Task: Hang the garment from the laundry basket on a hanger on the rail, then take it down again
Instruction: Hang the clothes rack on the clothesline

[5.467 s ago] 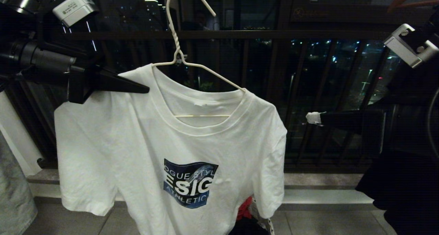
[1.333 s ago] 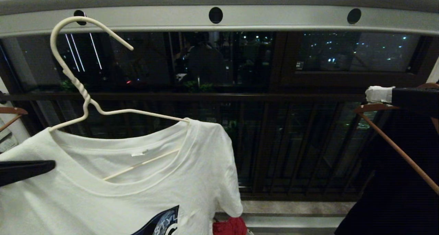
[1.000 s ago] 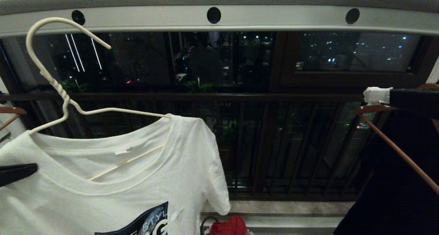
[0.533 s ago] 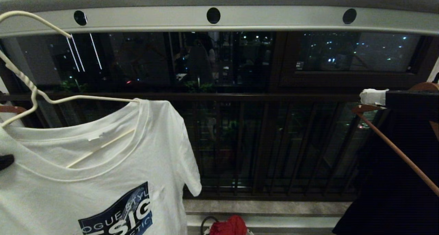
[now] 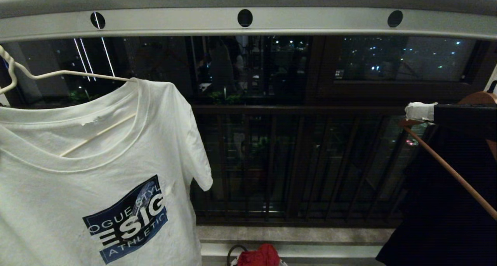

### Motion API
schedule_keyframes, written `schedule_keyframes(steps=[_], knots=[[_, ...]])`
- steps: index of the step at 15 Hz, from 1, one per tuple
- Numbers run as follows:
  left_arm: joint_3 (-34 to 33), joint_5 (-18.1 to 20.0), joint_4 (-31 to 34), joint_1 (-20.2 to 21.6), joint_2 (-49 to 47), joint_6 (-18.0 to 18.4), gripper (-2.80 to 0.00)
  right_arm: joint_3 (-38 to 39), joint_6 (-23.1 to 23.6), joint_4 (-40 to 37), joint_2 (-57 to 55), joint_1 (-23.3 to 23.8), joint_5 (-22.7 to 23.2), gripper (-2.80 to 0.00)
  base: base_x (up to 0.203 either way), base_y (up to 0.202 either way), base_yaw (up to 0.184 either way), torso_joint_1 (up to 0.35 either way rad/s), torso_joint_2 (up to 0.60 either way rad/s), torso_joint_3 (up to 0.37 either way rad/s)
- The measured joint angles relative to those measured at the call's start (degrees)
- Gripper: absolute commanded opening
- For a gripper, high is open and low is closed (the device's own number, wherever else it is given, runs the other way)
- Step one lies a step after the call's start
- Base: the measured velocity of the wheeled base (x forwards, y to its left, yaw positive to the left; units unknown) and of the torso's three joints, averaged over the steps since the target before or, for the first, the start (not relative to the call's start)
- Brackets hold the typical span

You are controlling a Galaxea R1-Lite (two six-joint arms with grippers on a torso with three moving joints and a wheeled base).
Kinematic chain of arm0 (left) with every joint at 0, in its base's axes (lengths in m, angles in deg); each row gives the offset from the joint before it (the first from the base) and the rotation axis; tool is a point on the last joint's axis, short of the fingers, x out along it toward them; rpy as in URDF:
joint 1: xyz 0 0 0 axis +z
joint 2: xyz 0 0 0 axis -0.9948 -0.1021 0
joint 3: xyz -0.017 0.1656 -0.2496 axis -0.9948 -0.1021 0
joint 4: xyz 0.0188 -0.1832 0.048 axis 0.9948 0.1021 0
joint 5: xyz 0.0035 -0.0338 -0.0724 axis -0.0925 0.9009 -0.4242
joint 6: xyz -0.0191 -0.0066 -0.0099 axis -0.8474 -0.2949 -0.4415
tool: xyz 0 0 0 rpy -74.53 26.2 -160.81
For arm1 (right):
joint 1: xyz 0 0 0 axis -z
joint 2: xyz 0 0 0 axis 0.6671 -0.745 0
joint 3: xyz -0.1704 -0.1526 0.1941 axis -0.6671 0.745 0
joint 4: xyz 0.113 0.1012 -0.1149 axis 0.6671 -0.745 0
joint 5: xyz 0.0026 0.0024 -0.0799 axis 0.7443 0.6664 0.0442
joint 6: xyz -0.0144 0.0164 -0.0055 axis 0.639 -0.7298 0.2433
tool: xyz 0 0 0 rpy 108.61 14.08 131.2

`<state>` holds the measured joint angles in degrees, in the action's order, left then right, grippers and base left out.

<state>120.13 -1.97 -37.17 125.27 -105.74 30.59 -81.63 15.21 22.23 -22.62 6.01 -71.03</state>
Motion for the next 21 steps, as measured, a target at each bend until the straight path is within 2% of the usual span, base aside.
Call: schedule_keyframes(steps=[3,6,10,12,21], knots=[[1.2,0.0,-0.1,-0.4,-2.0,0.1,-2.80,0.0,0.0,0.0,0.0,0.0,0.0,-2.80,0.000,0.000,0.000,0.000,0.00,0.000],[2.6,-1.6,-0.1,-4.1,-4.4,0.2,-2.80,0.2,0.0,0.0,-0.1,0.0,0.0,-2.80,0.000,0.000,0.000,0.000,0.00,0.000],[4.1,-11.5,-0.6,-14.7,-7.7,0.8,-2.80,0.4,0.0,0.0,-0.4,0.0,0.0,-2.80,0.000,0.000,0.000,0.000,0.00,0.000],[4.3,-15.9,-3.5,-17.7,-9.6,0.8,-2.80,0.4,0.0,0.1,-0.5,0.1,0.0,-2.80,0.000,0.000,0.000,0.000,0.00,0.000],[4.1,-17.6,-4.6,-20.1,-13.4,0.9,-2.80,0.4,0.0,0.1,-0.6,0.1,0.0,-2.80,0.000,0.000,0.000,0.000,0.00,0.000]])
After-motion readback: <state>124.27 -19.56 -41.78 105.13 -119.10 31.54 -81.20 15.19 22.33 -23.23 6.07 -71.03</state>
